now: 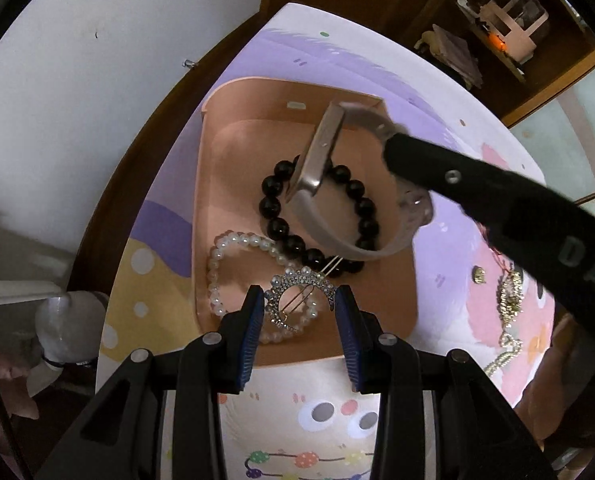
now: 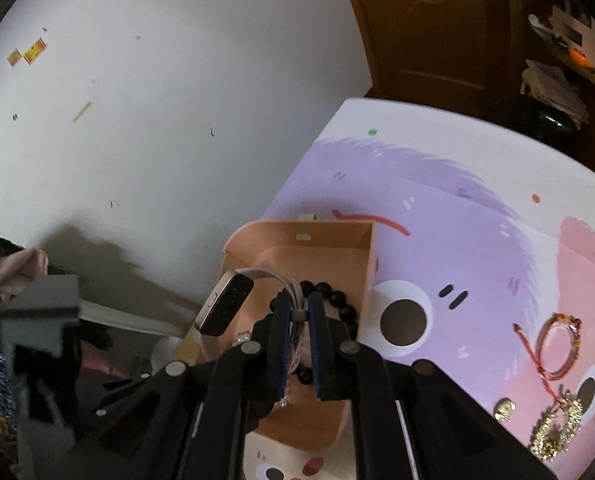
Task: Organize jewelry
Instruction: 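Place the crescent clip in the pink box with the left tool while the right drops the watch in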
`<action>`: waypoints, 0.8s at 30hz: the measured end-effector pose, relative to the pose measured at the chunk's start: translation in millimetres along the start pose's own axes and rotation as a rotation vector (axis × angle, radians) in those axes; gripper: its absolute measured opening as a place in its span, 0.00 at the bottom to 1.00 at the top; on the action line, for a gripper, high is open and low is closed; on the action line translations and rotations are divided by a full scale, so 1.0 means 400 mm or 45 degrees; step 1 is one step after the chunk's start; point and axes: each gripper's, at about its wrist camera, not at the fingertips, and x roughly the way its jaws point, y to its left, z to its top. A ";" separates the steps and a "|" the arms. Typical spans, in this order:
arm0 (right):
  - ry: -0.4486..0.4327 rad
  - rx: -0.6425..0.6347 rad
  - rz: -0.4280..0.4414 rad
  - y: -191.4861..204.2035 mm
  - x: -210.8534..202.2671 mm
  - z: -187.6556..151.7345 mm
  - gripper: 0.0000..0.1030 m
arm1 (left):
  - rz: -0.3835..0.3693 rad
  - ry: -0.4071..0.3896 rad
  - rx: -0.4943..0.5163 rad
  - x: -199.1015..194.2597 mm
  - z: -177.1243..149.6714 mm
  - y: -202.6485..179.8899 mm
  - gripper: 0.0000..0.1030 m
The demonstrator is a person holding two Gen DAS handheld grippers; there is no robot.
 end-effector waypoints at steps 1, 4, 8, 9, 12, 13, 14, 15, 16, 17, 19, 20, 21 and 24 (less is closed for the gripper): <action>0.014 -0.001 -0.005 -0.002 0.013 -0.001 0.09 | 0.005 0.001 -0.001 0.006 0.001 0.001 0.34; 0.044 -0.003 -0.016 -0.015 0.042 -0.002 0.09 | 0.014 -0.002 -0.003 0.021 0.001 0.006 0.34; 0.065 0.003 -0.032 -0.025 0.068 0.000 0.10 | 0.037 -0.013 0.003 0.035 0.001 0.000 0.34; 0.070 0.003 -0.034 -0.025 0.074 0.001 0.10 | 0.039 -0.014 0.002 0.033 -0.004 0.002 0.34; 0.086 0.011 -0.044 -0.028 0.094 0.001 0.15 | 0.039 -0.009 -0.016 0.044 -0.010 0.004 0.34; 0.091 0.013 -0.052 -0.026 0.100 0.005 0.15 | 0.042 -0.016 -0.013 0.044 -0.011 0.003 0.35; 0.097 0.011 -0.063 -0.026 0.104 0.007 0.15 | 0.057 -0.020 -0.007 0.044 -0.012 0.002 0.36; 0.105 0.010 -0.075 -0.026 0.108 0.008 0.17 | 0.064 -0.022 -0.003 0.042 -0.011 0.004 0.43; 0.115 0.013 -0.068 -0.029 0.111 0.007 0.18 | 0.068 -0.024 0.002 0.040 -0.012 0.001 0.47; 0.120 0.021 -0.049 -0.033 0.112 0.006 0.21 | 0.051 -0.032 0.007 0.037 -0.014 -0.002 0.53; 0.120 0.035 -0.024 -0.039 0.107 0.005 0.24 | 0.042 -0.047 0.013 0.030 -0.017 -0.008 0.59; 0.119 0.044 -0.014 -0.043 0.102 0.004 0.24 | 0.047 -0.053 0.016 0.027 -0.017 -0.010 0.62; 0.117 0.053 -0.002 -0.047 0.095 0.003 0.24 | 0.051 -0.060 0.017 0.022 -0.017 -0.015 0.64; 0.099 0.066 0.021 -0.051 0.071 -0.002 0.25 | 0.046 -0.072 0.010 0.012 -0.022 -0.020 0.65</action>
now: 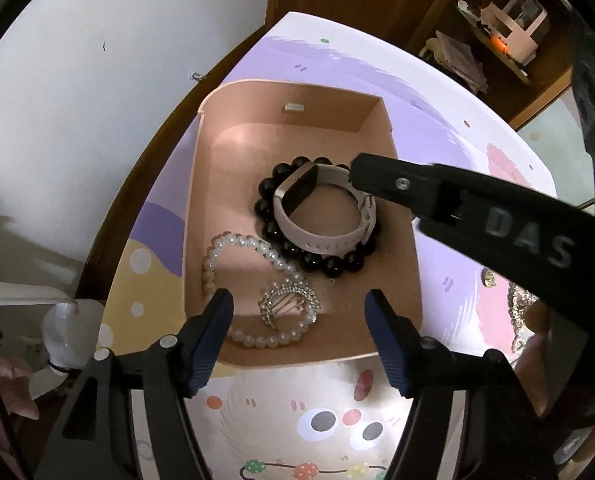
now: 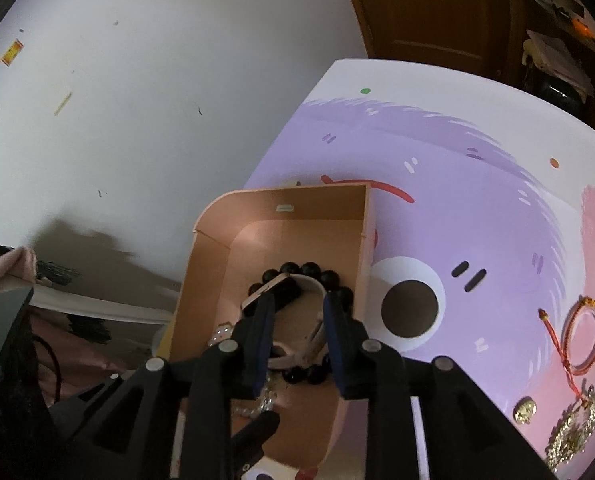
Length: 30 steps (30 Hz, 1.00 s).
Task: Organize jewelry
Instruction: 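Place the crescent clip in the pink box with the left tool while the right drops the watch in, then withdraw both tools from the pink box back over the table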
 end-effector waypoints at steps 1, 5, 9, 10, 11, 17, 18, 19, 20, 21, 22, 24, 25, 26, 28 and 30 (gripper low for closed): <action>-0.010 0.004 0.011 -0.002 -0.012 -0.004 0.25 | -0.006 -0.001 -0.001 -0.004 0.000 0.001 0.65; -0.058 0.018 0.045 -0.007 -0.065 -0.028 0.25 | -0.009 -0.027 0.007 -0.030 -0.006 -0.010 0.66; -0.107 0.066 0.072 -0.016 -0.109 -0.062 0.26 | 0.022 -0.068 0.026 -0.057 -0.022 -0.023 0.72; -0.117 0.081 0.075 -0.020 -0.120 -0.073 0.26 | 0.031 -0.083 0.039 -0.066 -0.030 -0.033 0.72; -0.129 0.093 0.075 -0.022 -0.133 -0.086 0.26 | 0.039 -0.093 0.052 -0.075 -0.037 -0.037 0.72; -0.221 0.124 0.041 -0.036 -0.230 -0.171 0.26 | 0.088 -0.168 0.134 -0.134 -0.097 -0.091 0.74; -0.234 0.127 0.032 -0.039 -0.246 -0.184 0.26 | 0.090 -0.175 0.146 -0.141 -0.108 -0.102 0.75; -0.251 0.130 0.020 -0.045 -0.268 -0.202 0.26 | 0.090 -0.181 0.160 -0.149 -0.120 -0.108 0.75; -0.269 0.133 0.005 -0.052 -0.288 -0.219 0.26 | 0.092 -0.185 0.172 -0.155 -0.130 -0.116 0.75; -0.278 0.136 -0.009 -0.055 -0.302 -0.230 0.26 | 0.097 -0.188 0.188 -0.162 -0.145 -0.128 0.75; -0.291 0.143 -0.030 -0.065 -0.323 -0.248 0.26 | 0.097 -0.189 0.205 -0.166 -0.157 -0.139 0.75; -0.317 0.153 -0.062 -0.082 -0.356 -0.274 0.26 | 0.090 -0.188 0.236 -0.175 -0.184 -0.158 0.75; -0.334 0.161 -0.085 -0.097 -0.378 -0.295 0.26 | 0.081 -0.185 0.261 -0.177 -0.200 -0.177 0.75; -0.347 0.171 -0.098 -0.110 -0.395 -0.311 0.26 | 0.075 -0.184 0.283 -0.179 -0.212 -0.191 0.75; -0.365 0.200 -0.118 -0.139 -0.426 -0.343 0.26 | 0.069 -0.185 0.331 -0.182 -0.236 -0.221 0.75; -0.376 0.220 -0.146 -0.166 -0.448 -0.374 0.26 | 0.066 -0.190 0.384 -0.181 -0.257 -0.254 0.75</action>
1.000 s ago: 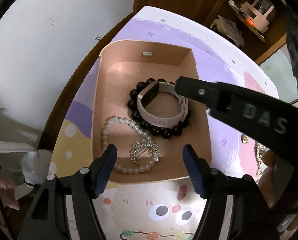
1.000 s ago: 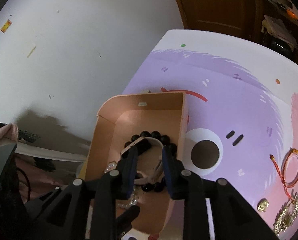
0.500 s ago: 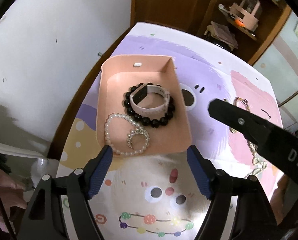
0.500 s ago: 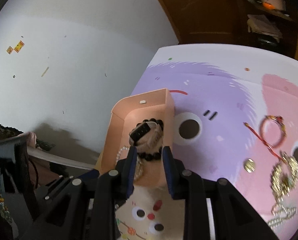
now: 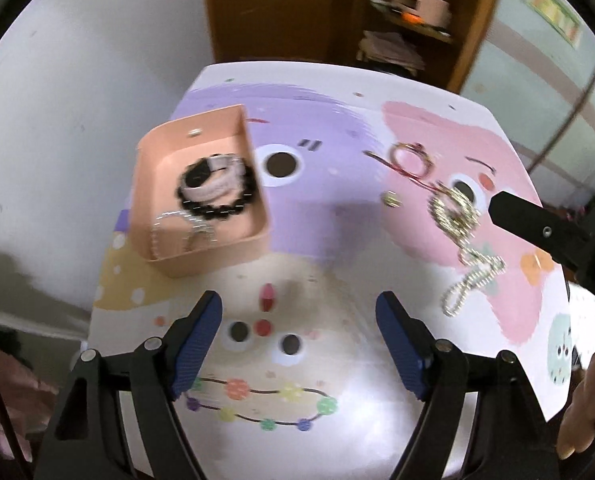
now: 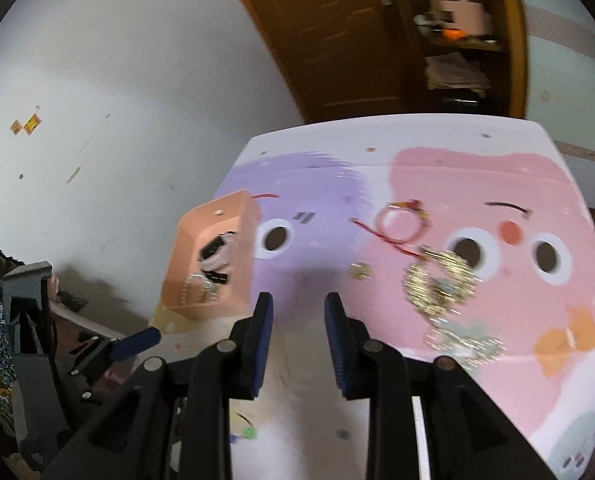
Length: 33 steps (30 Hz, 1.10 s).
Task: Organize jewelry
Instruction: 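Withdraw both tools from the pink box back over the table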
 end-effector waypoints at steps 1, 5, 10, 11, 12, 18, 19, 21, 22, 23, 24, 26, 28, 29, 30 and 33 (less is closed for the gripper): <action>-0.002 0.005 -0.025 -0.022 -0.013 -0.011 0.26 | -0.003 -0.003 0.025 -0.002 -0.004 -0.019 0.75; 0.001 0.021 -0.117 -0.091 -0.043 -0.046 0.26 | -0.014 -0.016 0.113 0.011 -0.006 -0.091 0.77; 0.048 0.098 -0.177 -0.175 -0.040 -0.088 0.33 | -0.033 -0.026 0.189 0.036 -0.017 -0.148 0.79; 0.061 0.114 -0.190 -0.195 -0.037 -0.098 0.33 | -0.038 -0.024 0.204 0.045 -0.022 -0.158 0.79; 0.076 0.132 -0.201 -0.214 -0.033 -0.108 0.33 | -0.041 -0.023 0.211 0.052 -0.024 -0.164 0.79; 0.193 0.218 -0.250 -0.278 0.019 -0.152 0.33 | -0.064 0.018 0.229 0.109 -0.045 -0.171 0.79; 0.210 0.231 -0.257 -0.286 0.029 -0.156 0.33 | -0.070 0.026 0.221 0.116 -0.047 -0.167 0.79; 0.228 0.245 -0.275 -0.300 0.043 -0.157 0.33 | -0.081 0.034 0.201 0.127 -0.048 -0.157 0.79; 0.233 0.249 -0.282 -0.302 0.051 -0.156 0.33 | -0.087 0.035 0.189 0.130 -0.048 -0.151 0.79; 0.239 0.252 -0.292 -0.305 0.057 -0.154 0.33 | -0.091 0.035 0.176 0.132 -0.047 -0.144 0.79; 0.243 0.254 -0.300 -0.306 0.061 -0.153 0.33 | -0.095 0.035 0.166 0.135 -0.047 -0.140 0.79; 0.260 0.253 -0.316 -0.311 0.078 -0.150 0.33 | -0.110 0.035 0.139 0.138 -0.045 -0.126 0.79; 0.275 0.257 -0.327 -0.317 0.092 -0.149 0.33 | -0.118 0.034 0.120 0.142 -0.043 -0.118 0.79; 0.283 0.260 -0.331 -0.319 0.098 -0.148 0.33 | -0.122 0.034 0.112 0.141 -0.043 -0.112 0.79; 0.290 0.270 -0.334 -0.324 0.104 -0.149 0.33 | -0.127 0.033 0.105 0.143 -0.043 -0.109 0.79; 0.274 0.270 -0.340 -0.323 0.105 -0.143 0.33 | -0.136 0.033 0.089 0.148 -0.042 -0.103 0.79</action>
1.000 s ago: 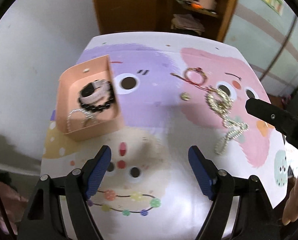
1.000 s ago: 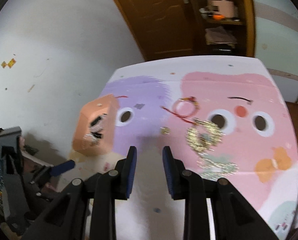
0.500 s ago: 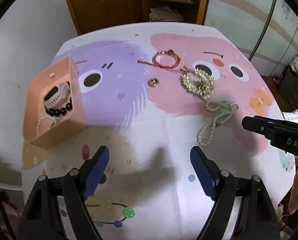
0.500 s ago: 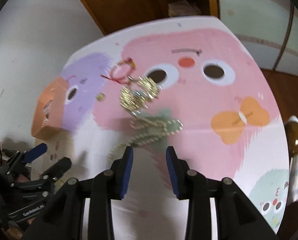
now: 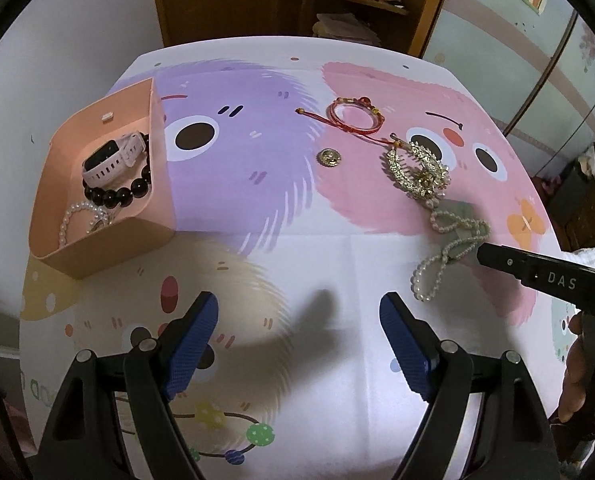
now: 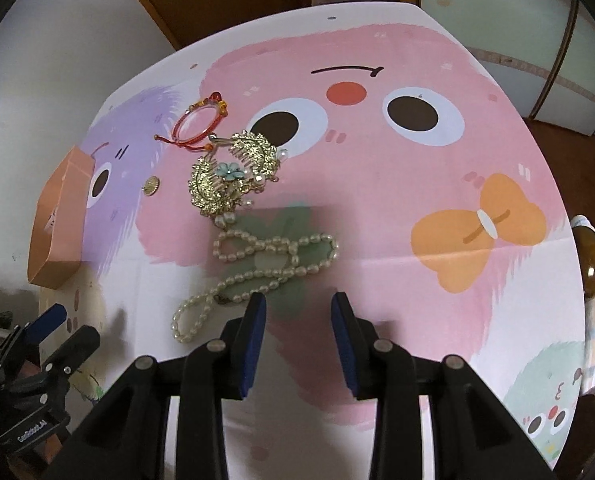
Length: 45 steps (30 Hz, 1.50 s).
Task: Organize jewelry
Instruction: 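Withdraw both tools from the pink box back over the table, then lower the right tool onto the pearl necklace and close its fingers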
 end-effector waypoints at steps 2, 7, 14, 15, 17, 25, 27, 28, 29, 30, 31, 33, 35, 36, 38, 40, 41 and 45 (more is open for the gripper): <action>0.000 0.007 0.005 0.001 0.002 0.006 0.33 | -0.003 -0.002 -0.011 0.002 0.001 0.004 0.79; -0.013 -0.011 0.002 0.012 0.010 0.021 0.33 | -0.011 -0.001 -0.030 0.010 0.003 0.012 0.79; -0.047 -0.099 -0.069 0.045 0.031 0.046 0.34 | -0.014 0.012 -0.068 0.023 0.011 0.027 0.79; -0.053 -0.125 -0.089 0.053 0.034 0.046 0.34 | -0.014 0.014 -0.071 0.024 0.012 0.028 0.79; -0.075 -0.183 -0.116 0.069 0.039 0.047 0.34 | -0.016 0.018 -0.080 0.028 0.013 0.032 0.79; -0.076 -0.205 -0.104 0.072 0.046 0.060 0.34 | -0.019 0.020 -0.085 0.033 0.014 0.033 0.79; -0.063 -0.182 -0.101 0.069 0.046 0.064 0.34 | -0.021 0.023 -0.084 0.035 0.014 0.034 0.79; -0.059 -0.175 -0.103 0.072 0.048 0.065 0.35 | -0.021 0.025 -0.085 0.036 0.014 0.033 0.79; -0.058 -0.170 -0.107 0.073 0.049 0.066 0.35 | -0.022 0.028 -0.087 0.037 0.014 0.033 0.79; -0.056 -0.167 -0.117 0.077 0.052 0.067 0.35 | -0.023 0.029 -0.089 0.037 0.014 0.032 0.79; -0.053 -0.163 -0.126 0.081 0.055 0.069 0.35 | -0.024 0.031 -0.090 0.038 0.015 0.032 0.79; -0.050 -0.155 -0.145 0.087 0.059 0.074 0.35 | -0.023 0.034 -0.092 0.039 0.016 0.033 0.79; -0.049 -0.163 -0.163 0.096 0.064 0.082 0.35 | -0.024 0.033 -0.098 0.040 0.016 0.034 0.79; -0.049 -0.171 -0.168 0.098 0.065 0.084 0.34 | -0.025 0.033 -0.100 0.040 0.017 0.035 0.79; -0.053 -0.212 -0.186 0.106 0.067 0.085 0.27 | -0.026 0.034 -0.106 0.039 0.017 0.039 0.79; -0.073 -0.262 -0.226 0.111 0.068 0.081 0.13 | -0.030 0.035 -0.113 0.039 0.017 0.042 0.79; -0.076 -0.269 -0.215 0.110 0.067 0.080 0.10 | -0.031 0.035 -0.114 0.039 0.017 0.045 0.79; -0.086 -0.286 -0.180 0.099 0.060 0.075 0.05 | -0.032 0.034 -0.120 0.040 0.020 0.048 0.79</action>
